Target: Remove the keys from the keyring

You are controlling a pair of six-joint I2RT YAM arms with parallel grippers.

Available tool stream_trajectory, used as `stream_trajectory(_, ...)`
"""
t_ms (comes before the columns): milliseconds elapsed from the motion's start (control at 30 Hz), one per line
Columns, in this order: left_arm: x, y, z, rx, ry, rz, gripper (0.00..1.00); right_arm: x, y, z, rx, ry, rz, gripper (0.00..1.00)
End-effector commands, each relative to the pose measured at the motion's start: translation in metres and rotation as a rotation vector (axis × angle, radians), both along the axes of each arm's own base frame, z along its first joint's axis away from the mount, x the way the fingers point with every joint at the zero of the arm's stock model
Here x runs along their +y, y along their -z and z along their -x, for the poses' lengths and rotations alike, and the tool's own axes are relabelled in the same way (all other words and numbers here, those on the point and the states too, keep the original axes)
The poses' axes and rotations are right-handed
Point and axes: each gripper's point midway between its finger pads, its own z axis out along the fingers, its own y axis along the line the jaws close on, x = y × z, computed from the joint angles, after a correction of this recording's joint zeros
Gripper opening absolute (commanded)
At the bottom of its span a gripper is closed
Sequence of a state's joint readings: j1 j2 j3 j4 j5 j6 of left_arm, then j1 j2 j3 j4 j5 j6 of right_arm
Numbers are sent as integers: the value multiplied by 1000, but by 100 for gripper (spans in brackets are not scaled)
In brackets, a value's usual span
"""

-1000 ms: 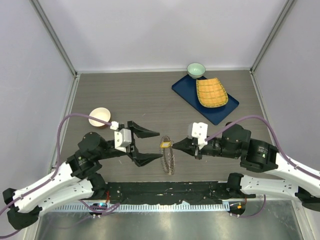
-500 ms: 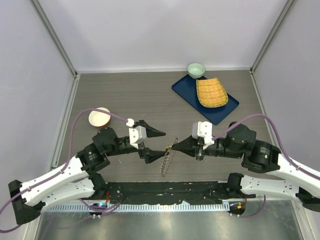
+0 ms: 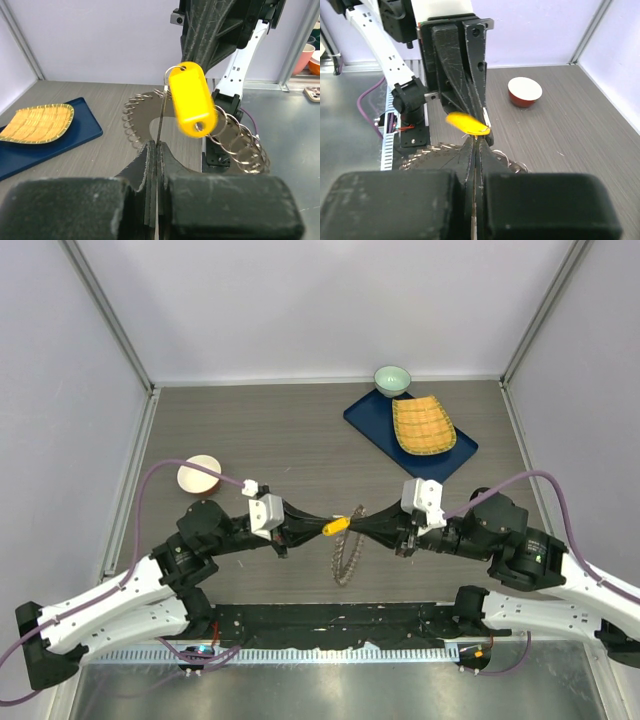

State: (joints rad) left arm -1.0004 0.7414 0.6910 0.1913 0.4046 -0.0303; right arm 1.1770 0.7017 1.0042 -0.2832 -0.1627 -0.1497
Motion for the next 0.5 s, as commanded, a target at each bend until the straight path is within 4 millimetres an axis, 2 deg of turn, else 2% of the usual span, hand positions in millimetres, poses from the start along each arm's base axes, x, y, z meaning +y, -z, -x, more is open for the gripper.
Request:
stream_trajectory(0, 4, -12, -6, 15, -43, 76, 0, -5, -36, -3, -33, 38, -162, 1)
stream_trajectory(367, 8, 0, -15, 105, -104, 113, 0, -19, -53, -2, -25, 60, -255, 1)
stream_trajectory(467, 4, 7, -11, 145, -76, 119, 0, -22, -54, 0, -4, 58, -305, 1)
